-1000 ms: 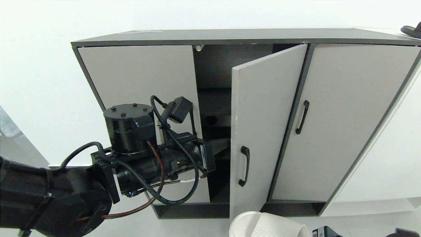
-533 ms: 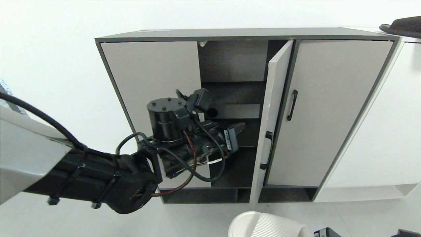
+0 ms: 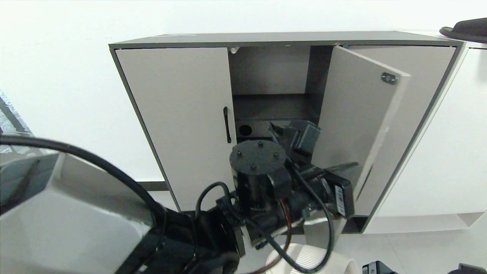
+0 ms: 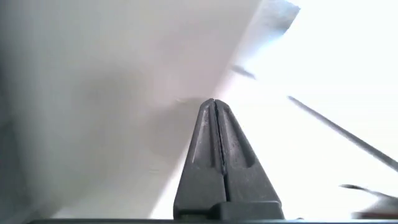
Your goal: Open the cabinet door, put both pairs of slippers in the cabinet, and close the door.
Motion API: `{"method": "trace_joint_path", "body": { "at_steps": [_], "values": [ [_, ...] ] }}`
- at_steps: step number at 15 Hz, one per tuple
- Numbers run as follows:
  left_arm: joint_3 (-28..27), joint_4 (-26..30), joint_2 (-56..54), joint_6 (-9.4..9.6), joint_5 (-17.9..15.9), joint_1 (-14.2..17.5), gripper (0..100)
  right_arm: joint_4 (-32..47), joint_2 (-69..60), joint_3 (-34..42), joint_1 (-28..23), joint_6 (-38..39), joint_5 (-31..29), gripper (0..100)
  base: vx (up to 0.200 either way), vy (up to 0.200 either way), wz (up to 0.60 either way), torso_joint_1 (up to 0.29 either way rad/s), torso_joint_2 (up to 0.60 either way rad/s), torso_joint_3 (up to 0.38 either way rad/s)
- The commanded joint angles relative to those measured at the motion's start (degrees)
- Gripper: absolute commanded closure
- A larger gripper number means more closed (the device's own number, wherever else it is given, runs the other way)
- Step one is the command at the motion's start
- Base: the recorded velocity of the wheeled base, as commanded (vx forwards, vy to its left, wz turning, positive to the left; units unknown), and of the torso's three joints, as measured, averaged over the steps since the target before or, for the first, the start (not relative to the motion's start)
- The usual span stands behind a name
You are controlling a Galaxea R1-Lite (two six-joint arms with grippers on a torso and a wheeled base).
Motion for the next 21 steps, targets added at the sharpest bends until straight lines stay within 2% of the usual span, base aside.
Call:
{"method": "trace_joint_path", "body": {
  "at_steps": [1, 2, 3, 5, 6, 7, 8, 9, 10, 11, 12, 13, 14, 15, 16, 17, 18, 19, 20, 21],
  "values": [
    [2.41, -1.66, 1.28, 0.94, 0.49, -2.01, 100, -0.03, 0.12, 0.0, -0.05, 0.0, 0.02, 100, 0.0, 0.0, 0.0, 0.0, 0.0, 0.0],
    [3.11, -1.66, 0.84, 1.38, 0.66, 1.42, 100, -0.03, 0.12, 0.0, -0.13, 0.0, 0.02, 100, 0.0, 0.0, 0.0, 0.0, 0.0, 0.0],
    [4.52, -1.66, -0.83, 3.84, 1.28, 5.02, 100, -0.03, 0.2, 0.0, -0.13, 0.0, 0.02, 100, 0.0, 0.0, 0.0, 0.0, 0.0, 0.0],
    [12.69, -1.4, -8.65, 16.41, 5.41, 14.25, 100, -0.12, 1.17, -0.88, -0.92, 0.0, -0.24, 100, 0.0, 0.0, 0.0, 0.0, 0.0, 0.0],
    [17.35, -1.31, -13.57, 20.45, 8.22, 18.03, 100, -0.65, 1.35, -0.88, -1.8, 0.0, -0.33, 100, 0.0, 0.0, 0.0, 0.0, 0.0, 0.0],
    [22.27, -0.87, -21.04, 20.8, 12.62, 19.79, 100, -1.44, 1.35, -0.88, -2.24, -0.18, -0.68, 100, 0.0, 0.0, 0.0, 0.0, 0.0, 0.0],
    [28.25, 2.91, -30.62, 20.8, 18.15, 20.05, 100, -2.14, 1.35, -0.97, -2.51, -0.18, -2.79, 100, 0.0, 0.0, 0.0, 0.0, 0.0, 0.0],
    [33.17, 9.94, -40.91, 20.98, 22.55, 20.05, 100, -2.14, 1.79, -2.02, -2.42, -0.18, -7.19, 100, 0.0, 0.0, 0.0, 0.0, 0.0, 0.0],
    [35.19, 15.91, -48.03, 21.24, 24.66, 20.05, 100, -2.23, 2.14, -2.81, -2.51, -0.09, -10.62, 100, 0.0, 0.0, 0.0, 0.0, 0.0, 0.0],
    [35.98, 39.73, -68.77, 22.12, 33.1, 20.49, 100, -2.14, 3.54, -6.24, -2.51, 0.17, -20.64, 100, 0.0, 0.0, 0.0, 0.0, 0.0, 0.0],
    [33.87, 53.27, -79.93, 21.42, 36.17, 25.59, 100, -2.23, 4.69, -8.26, -2.51, 1.4, -26.35, 100, 0.0, 0.0, 0.0, 0.0, 0.0, 0.0],
    [30.62, 67.77, -91.44, 21.15, 36.17, 33.59, 100, -2.23, 4.86, -10.63, -2.59, 2.28, -31.53, 100, 0.0, 0.0, 0.0, 0.0, 0.0, 0.0],
    [27.37, 78.67, -99.0, 21.15, 36.17, 39.48, 100, -1.97, 4.86, -13.01, -3.21, 2.37, -33.91, 100, 0.0, 0.0, 0.0, 0.0, 0.0, 0.0],
    [24.2, 86.49, -104.1, 21.15, 36.17, 47.04, 100, -1.7, 5.39, -15.12, -4.62, 2.19, -36.63, 100, 0.0, 0.0, 0.0, 0.0, 0.0, 0.0],
    [22.8, 90.53, -107.7, 21.15, 36.08, 53.89, 100, -1.44, 5.74, -17.4, -5.58, 2.19, -39.53, 100, 0.0, 0.0, 0.0, 0.0, 0.0, 0.0],
    [23.33, 91.41, -110.16, 21.24, 36.08, 58.9, 100, -1.0, 6.18, -18.54, -6.29, 2.19, -40.76, 100, 0.0, 0.0, 0.0, 0.0, 0.0, 0.0],
    [25.61, 91.85, -110.87, 19.04, 36.96, 59.87, 100, -0.91, 6.18, -18.54, -6.81, 2.19, -40.76, 100, 0.0, 0.0, 0.0, 0.0, 0.0, 0.0],
    [28.51, 91.94, -110.78, 16.14, 39.95, 59.69, 100, -0.91, 6.36, -18.11, -7.52, 2.19, -40.94, 100, 0.0, 0.0, 0.0, 0.0, 0.0, 0.0],
    [30.44, 91.85, -110.78, 15.7, 40.65, 59.69, 100, -0.91, 6.44, -17.84, -7.78, 2.28, -41.03, 100, 0.0, 0.0, 0.0, 0.0, 0.0, 0.0],
    [39.32, 88.51, -112.45, 16.32, 37.05, 57.67, 100, -0.91, 6.44, -17.75, -8.83, 2.28, -40.85, 100, 0.0, 0.0, 0.0, 0.0, 0.0, 0.0]
  ]
}}
